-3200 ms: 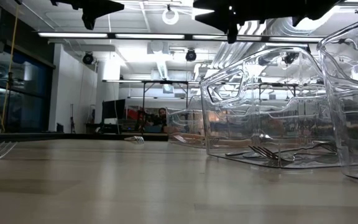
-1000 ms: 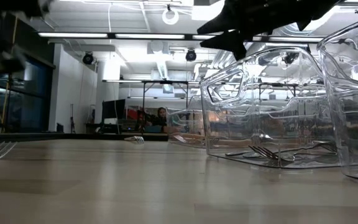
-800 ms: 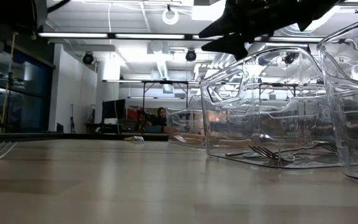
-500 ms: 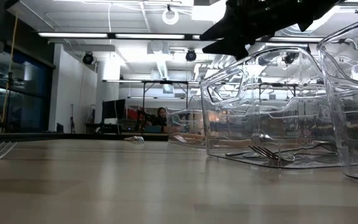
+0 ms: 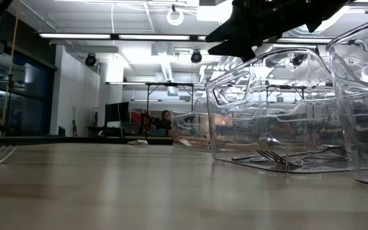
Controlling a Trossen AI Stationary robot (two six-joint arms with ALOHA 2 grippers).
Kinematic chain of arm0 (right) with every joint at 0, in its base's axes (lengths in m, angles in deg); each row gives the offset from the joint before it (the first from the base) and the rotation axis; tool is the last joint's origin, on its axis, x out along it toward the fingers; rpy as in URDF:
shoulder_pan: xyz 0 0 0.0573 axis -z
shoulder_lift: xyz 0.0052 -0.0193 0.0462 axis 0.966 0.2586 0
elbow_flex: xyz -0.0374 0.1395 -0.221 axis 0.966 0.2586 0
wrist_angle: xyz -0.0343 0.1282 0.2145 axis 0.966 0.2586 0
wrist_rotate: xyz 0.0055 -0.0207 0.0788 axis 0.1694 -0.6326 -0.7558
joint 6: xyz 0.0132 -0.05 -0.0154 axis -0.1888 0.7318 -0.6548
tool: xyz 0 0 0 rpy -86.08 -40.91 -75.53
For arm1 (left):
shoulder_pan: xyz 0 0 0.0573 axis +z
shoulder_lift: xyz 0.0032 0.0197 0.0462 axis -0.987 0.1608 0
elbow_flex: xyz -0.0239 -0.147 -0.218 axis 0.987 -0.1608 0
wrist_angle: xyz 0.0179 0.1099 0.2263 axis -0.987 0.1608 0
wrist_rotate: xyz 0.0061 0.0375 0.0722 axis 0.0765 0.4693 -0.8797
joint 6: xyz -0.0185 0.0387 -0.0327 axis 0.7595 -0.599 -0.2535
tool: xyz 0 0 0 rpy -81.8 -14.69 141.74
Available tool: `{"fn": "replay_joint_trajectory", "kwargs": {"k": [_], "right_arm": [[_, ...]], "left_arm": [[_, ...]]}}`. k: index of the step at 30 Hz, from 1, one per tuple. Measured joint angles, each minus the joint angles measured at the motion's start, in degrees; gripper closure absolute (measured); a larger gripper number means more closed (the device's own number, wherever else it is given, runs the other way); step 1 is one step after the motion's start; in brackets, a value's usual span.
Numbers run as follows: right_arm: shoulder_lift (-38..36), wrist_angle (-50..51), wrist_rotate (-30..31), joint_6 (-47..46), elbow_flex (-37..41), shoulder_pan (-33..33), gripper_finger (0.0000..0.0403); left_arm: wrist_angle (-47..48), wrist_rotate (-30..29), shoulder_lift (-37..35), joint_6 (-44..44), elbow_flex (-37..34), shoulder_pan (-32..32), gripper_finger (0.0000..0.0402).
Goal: Sort silverware by color (type)
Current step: Move the black fork from the top
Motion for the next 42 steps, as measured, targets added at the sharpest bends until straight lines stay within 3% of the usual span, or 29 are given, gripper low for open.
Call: {"fn": "replay_joint_trajectory", "kwargs": {"k": [3,8,21,26,42], "right_arm": [[0.0,-0.13,0.4,-0.41,0.0,0.0,0.0258],[0.0,-0.15,0.45,-0.6,0.01,0.0,0.0258],[0.0,-0.12,0.53,-1.04,0.0,0.0,0.0258],[0.0,-0.13,0.58,-1.04,0.01,0.0,0.0258],[0.0,0.09,1.51,-0.9,-0.01,0.0,0.0258]], "left_arm": [[1.19,-1.21,0.02,-0.96,-0.04,-0.45,0.0389],[2.08,-3.14,0.02,-3.96,-0.04,-0.47,0.0399],[4.68,-3.81,0.98,-13.2,-0.04,-0.45,0.0401],[0.62,-1.83,4.07,-15.37,-0.11,-0.45,0.0401],[-1.32,-0.31,7.28,-14.61,-0.02,-0.43,0.0401]]}}
